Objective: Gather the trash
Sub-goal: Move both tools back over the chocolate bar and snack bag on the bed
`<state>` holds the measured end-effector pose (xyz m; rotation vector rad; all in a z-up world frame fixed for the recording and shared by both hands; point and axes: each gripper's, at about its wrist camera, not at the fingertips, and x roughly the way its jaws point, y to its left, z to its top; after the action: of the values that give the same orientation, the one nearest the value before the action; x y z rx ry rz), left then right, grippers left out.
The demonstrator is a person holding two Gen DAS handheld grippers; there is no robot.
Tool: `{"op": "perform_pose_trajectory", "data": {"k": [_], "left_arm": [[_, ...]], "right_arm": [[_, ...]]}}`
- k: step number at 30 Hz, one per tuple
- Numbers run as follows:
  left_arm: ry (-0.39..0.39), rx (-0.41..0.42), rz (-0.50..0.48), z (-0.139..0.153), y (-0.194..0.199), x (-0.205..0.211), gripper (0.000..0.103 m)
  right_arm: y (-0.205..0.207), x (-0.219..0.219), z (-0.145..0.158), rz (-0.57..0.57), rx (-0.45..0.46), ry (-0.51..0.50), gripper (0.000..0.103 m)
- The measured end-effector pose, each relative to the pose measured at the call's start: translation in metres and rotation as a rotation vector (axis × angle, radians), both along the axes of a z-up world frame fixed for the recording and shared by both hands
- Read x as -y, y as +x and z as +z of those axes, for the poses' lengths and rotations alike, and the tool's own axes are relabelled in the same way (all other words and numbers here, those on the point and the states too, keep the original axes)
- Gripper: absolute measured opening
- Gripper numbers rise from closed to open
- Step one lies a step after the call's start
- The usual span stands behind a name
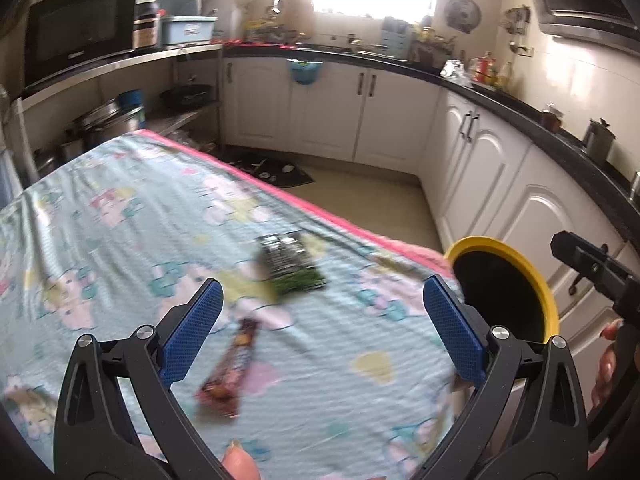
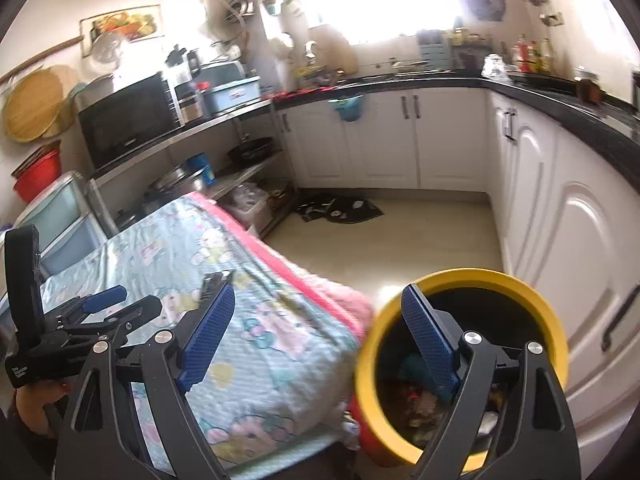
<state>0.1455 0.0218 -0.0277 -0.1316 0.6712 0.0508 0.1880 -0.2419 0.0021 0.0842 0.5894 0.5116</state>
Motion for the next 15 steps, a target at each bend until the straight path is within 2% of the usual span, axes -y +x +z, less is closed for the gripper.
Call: {"op": "perform_pose_trajectory", "data": {"k": [3,12,15], "left_arm": [[0.012,-0.019,0.023,-0.005,-0.008,-0.016,0.092],[-0.023,-0.092,0.04,-0.028,-0.023,-0.049,0.092],[-0.036,-0.115,0.03,-0.035,-0.026,-0.054,0.079]], "right_arm": [[0.002,-0.02,0.002,0.049,0.002,-0.013,0.083],[0.023,-0.083,-0.002,0.18,-0.045,-0.062,0.083],[0.032,-0.105,-0.011,0.212,-0.069,-0.098,0.083]]}}
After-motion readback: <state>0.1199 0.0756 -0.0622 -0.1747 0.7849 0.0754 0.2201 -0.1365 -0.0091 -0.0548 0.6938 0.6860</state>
